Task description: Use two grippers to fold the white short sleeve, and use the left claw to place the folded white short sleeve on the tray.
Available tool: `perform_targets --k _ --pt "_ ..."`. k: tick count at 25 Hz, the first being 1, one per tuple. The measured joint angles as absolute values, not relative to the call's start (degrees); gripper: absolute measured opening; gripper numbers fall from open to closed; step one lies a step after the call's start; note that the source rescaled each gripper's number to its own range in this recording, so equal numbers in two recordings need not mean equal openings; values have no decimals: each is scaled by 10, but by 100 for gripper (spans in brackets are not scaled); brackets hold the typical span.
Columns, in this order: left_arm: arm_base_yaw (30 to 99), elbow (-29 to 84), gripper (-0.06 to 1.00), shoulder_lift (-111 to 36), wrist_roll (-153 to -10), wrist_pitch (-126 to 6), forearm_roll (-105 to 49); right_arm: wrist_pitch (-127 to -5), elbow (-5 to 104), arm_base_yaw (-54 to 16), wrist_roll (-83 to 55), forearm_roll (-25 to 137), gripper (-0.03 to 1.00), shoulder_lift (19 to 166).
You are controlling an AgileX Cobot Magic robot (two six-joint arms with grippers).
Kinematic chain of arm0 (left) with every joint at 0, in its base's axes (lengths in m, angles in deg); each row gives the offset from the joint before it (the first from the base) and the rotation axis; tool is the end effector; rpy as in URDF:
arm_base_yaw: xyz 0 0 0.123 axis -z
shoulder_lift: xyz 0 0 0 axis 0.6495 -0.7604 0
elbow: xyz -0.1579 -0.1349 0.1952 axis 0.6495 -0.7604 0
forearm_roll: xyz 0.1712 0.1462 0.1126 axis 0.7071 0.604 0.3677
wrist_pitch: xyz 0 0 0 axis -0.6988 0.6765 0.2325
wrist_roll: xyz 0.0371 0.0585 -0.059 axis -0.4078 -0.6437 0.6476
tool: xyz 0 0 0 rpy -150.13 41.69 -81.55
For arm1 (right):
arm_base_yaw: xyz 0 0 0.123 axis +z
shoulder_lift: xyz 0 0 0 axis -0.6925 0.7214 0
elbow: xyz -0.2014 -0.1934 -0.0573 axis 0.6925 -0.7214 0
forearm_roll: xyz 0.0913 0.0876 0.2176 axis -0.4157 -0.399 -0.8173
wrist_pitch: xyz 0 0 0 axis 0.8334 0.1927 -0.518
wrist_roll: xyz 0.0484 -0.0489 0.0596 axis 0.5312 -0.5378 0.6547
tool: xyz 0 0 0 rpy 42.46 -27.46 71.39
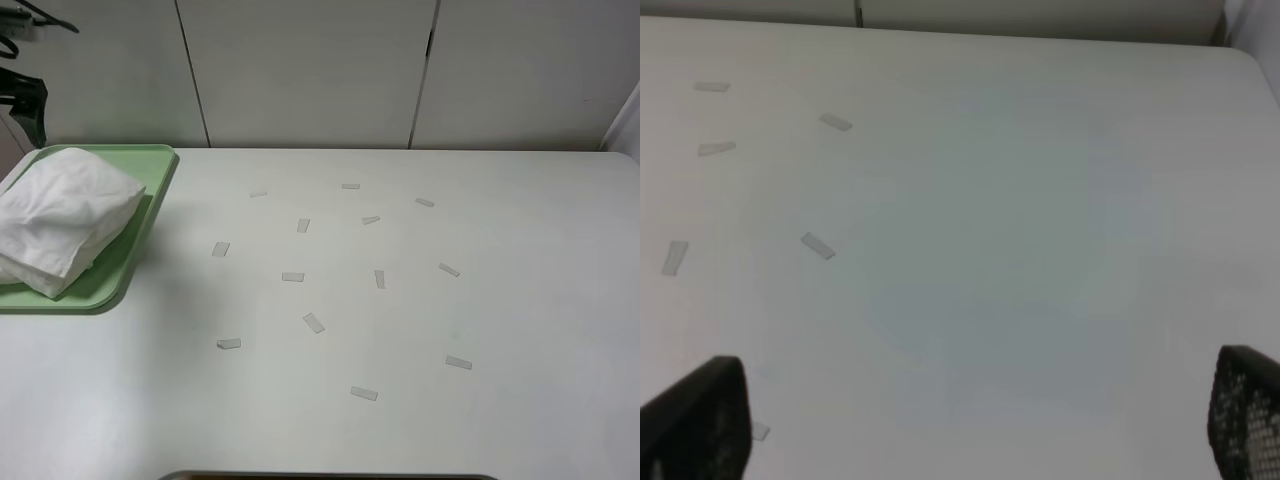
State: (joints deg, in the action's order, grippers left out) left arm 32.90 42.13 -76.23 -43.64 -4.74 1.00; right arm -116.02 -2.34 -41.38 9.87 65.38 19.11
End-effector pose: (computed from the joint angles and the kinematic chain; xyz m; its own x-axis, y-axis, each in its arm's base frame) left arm 0.4123 0.0760 0.2545 -0.9497 -0.0457 -0.3098 -0.1255 0.9619 0.2428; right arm -0.0030 -0.0021 0.2774 -0.4288 -0.0182 -0.9032 -0.0243 0.9997 -0.0086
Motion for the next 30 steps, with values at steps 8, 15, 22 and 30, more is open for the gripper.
perform_targets --k 8,15,22,30 --pt "386 421 100 -664 -435 16 0 -1160 -23 -414 99 654 100 191" --pt "452 421 100 -602 -435 26 -3 -1160 -23 -414 99 654 100 191" --pt "515 417 100 -525 -428 27 -5 -1160 -23 -414 99 654 100 191" --pt "547 305 100 -374 -404 27 -6 -1160 -23 -414 99 654 100 191"
